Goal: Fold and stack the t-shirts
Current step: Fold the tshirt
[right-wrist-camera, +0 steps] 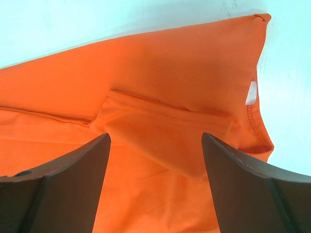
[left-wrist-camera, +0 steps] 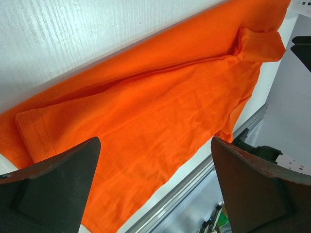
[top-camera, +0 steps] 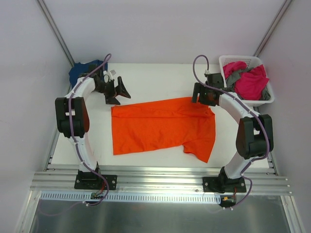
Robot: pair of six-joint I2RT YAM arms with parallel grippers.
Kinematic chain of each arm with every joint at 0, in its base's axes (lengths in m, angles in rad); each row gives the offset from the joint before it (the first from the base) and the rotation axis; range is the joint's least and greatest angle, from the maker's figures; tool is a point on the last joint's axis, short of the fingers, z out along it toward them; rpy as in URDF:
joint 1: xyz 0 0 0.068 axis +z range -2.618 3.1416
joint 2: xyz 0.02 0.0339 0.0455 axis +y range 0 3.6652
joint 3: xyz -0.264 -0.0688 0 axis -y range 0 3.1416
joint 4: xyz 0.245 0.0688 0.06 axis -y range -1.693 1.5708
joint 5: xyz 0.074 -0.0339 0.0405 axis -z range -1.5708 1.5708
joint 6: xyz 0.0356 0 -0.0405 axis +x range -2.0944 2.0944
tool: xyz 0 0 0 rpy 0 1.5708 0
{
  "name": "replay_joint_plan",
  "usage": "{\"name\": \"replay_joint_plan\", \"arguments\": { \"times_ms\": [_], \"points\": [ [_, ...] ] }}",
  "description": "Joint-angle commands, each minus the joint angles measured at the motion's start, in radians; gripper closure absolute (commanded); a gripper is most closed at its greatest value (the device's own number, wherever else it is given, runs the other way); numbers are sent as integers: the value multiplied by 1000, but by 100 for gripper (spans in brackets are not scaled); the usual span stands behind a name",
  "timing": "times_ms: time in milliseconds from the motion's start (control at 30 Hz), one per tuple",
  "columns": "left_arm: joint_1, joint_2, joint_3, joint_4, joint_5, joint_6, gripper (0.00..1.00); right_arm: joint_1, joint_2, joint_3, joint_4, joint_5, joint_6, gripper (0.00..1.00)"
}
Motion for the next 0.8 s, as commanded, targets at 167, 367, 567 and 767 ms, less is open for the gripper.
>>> {"name": "replay_joint_plan", "arguments": {
  "times_ms": [167,367,567,767],
  "points": [
    [11,-46,-36,-11,-37,31,1,1,-40,11,26,-17,26,20],
    [57,-4,13,-17,-64,26,2,-2,-52,-6,26,-7,21,20],
    [68,33,31,-20,-74,28,4,-2,-52,-6,22,5,15,20],
    [76,63,43,-20,-66,28,8,-1,-43,6,19,14,9,20]
  ]
}}
